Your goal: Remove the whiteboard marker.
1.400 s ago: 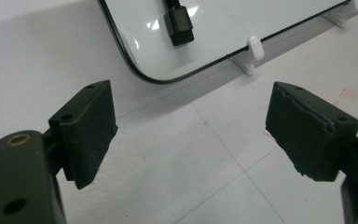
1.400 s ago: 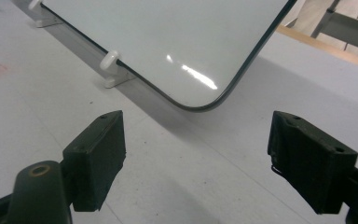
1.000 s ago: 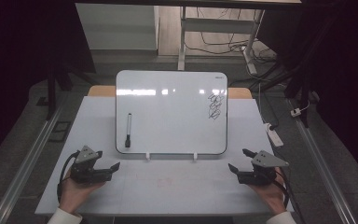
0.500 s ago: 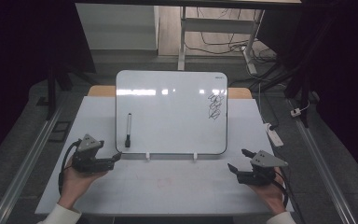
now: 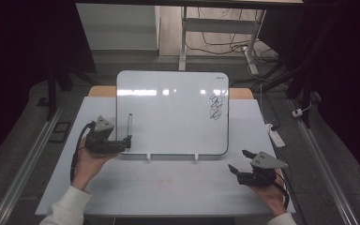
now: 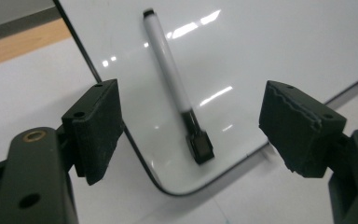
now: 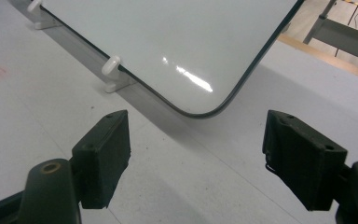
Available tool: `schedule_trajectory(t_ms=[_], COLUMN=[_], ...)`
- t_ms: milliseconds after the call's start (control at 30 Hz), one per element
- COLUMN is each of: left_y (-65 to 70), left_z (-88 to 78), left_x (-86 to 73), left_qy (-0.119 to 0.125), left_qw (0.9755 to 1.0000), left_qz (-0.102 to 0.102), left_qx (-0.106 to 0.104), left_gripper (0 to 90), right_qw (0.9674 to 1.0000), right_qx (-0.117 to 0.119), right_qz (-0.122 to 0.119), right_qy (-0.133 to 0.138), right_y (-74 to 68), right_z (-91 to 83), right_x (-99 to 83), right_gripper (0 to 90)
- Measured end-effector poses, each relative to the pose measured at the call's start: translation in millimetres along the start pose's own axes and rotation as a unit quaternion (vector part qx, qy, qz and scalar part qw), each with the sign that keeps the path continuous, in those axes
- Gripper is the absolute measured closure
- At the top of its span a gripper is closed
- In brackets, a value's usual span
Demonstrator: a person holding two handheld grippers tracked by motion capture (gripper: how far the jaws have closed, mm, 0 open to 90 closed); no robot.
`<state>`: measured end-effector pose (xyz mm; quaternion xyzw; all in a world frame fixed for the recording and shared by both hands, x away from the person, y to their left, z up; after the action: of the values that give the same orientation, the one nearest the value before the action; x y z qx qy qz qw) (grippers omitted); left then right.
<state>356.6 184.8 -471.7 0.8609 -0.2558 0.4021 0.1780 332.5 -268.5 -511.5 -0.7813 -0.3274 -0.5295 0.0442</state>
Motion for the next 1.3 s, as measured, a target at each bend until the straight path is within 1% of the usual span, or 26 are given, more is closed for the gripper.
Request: schedule_trajectory(t_ms=[133,200,233,267,300,333,367,433,467,500,533,633,667,700,767,800,867,933,1033,1100,1233,1267,1300], left_y=[-0.2,-0.8,-1.8,-4.2,-5.6,-5.6,-9.0,-10.5,-12.7,-13.6,-13.6,-14.9,-14.9,-14.9,-14.9,-14.8,-14.8,-15.0,-15.0,-14.1,-10.1,-8.7,-5.9], left_z=[8.5,11.1,13.9,20.5,24.0,24.0,30.2,33.0,37.7,39.6,39.6,44.2,44.2,45.1,45.5,46.1,48.0,48.0,47.9,49.0,51.4,52.3,53.6], left_x=[10.8,12.9,14.7,17.6,18.5,18.5,19.9,20.6,22.1,22.9,22.9,26.0,26.0,26.4,26.5,26.5,26.5,27.1,27.4,27.5,28.3,28.3,28.4], left_qy=[-0.003,-0.004,-0.007,-0.012,-0.015,-0.015,-0.02,-0.02,-0.02,-0.021,-0.021,-0.023,-0.023,-0.025,-0.026,-0.025,-0.029,-0.027,-0.026,-0.023,-0.019,-0.018,-0.017], left_qw=[0.9999,0.9998,0.9997,0.9994,0.9992,0.9992,0.9987,0.9985,0.9979,0.9975,0.9975,0.9957,0.9957,0.9948,0.9947,0.9948,0.9943,0.9941,0.9938,0.9937,0.9941,0.9945,0.9945], left_qz=[0.01,0.012,0.014,0.017,0.016,0.016,0.015,0.013,0.012,0.013,0.013,0.021,0.021,0.025,0.025,0.025,0.025,0.024,0.025,0.024,0.026,0.026,0.032], left_qx=[0.013,0.016,0.02,0.029,0.033,0.033,0.045,0.049,0.06,0.066,0.066,0.087,0.087,0.095,0.096,0.096,0.099,0.102,0.106,0.107,0.104,0.1,0.099], left_gripper=[24.0,25.6,26.6,27.7,28.8,29.6,30.5,33.1,34.6,36.8,39.3,46.3,48.3,50.4,53.7,53.7,58.3,62.1,70.7,72.0,75.2,78.1,81.3], right_qw=[1.0,1.0,1.0,1.0,1.0,1.0,1.0,1.0,1.0,1.0,0.9999,0.9999,0.9999,0.9999,0.9999,0.9999,0.9998,0.9998,0.9998,0.9997,0.9997,0.9997,0.9996], right_qx=[-0.002,-0.004,-0.004,-0.004,-0.005,-0.005,-0.005,-0.006,-0.006,-0.007,-0.007,-0.009,-0.009,-0.01,-0.011,-0.011,-0.013,-0.014,-0.015,-0.017,-0.018,-0.019,-0.019], right_qz=[-0.001,-0.002,-0.002,-0.002,-0.002,-0.002,-0.003,-0.004,-0.004,-0.005,-0.005,-0.006,-0.006,-0.007,-0.007,-0.007,-0.008,-0.009,-0.012,-0.012,-0.016,-0.016,-0.017], right_qy=[-0.002,-0.001,-0.002,-0.002,-0.002,-0.003,-0.003,-0.004,-0.005,-0.005,-0.006,-0.008,-0.008,-0.008,-0.008,-0.008,-0.01,-0.01,-0.009,-0.009,-0.009,-0.009,-0.01], right_y=[-0.5,-0.5,-0.5,-0.5,-0.5,-0.5,-0.6,-0.8,-0.8,-0.8,-0.9,-1.0,-1.0,-1.1,-1.1,-1.1,-1.2,-1.5,-2.0,-2.3,-3.1,-3.3,-3.2], right_z=[0.2,0.1,0.2,0.3,0.4,0.5,0.6,0.8,1.0,1.2,1.4,1.4,1.2,1.1,1.1,1.1,1.5,1.6,1.5,1.6,1.7,1.6,1.5], right_x=[-0.5,-0.4,-0.4,-0.6,-0.7,-1.0,-1.2,-1.7,-2.1,-2.4,-2.8,-3.0,-3.0,-3.0,-3.3,-3.3,-3.9,-3.9,-3.5,-3.1,-3.0,-3.1,-3.1], right_gripper=[23.4,23.6,23.6,23.6,23.7,23.7,23.7,23.8,23.8,23.8,23.9,23.9,24.0,24.1,24.2,24.2,24.3,24.3,24.4,24.5,24.7,24.7,24.8])
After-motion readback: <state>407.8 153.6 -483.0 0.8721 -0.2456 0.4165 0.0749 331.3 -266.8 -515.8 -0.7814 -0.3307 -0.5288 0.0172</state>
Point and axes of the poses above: each handheld gripper's, and its own axes: z roughly forward along the jaws, x roughly out of its top, y roughly to its right, the point moved 5 cm from there along z, roughly forward along the jaws, and after that the axes turned 11 degrees about -x, right-handed, at the moved point
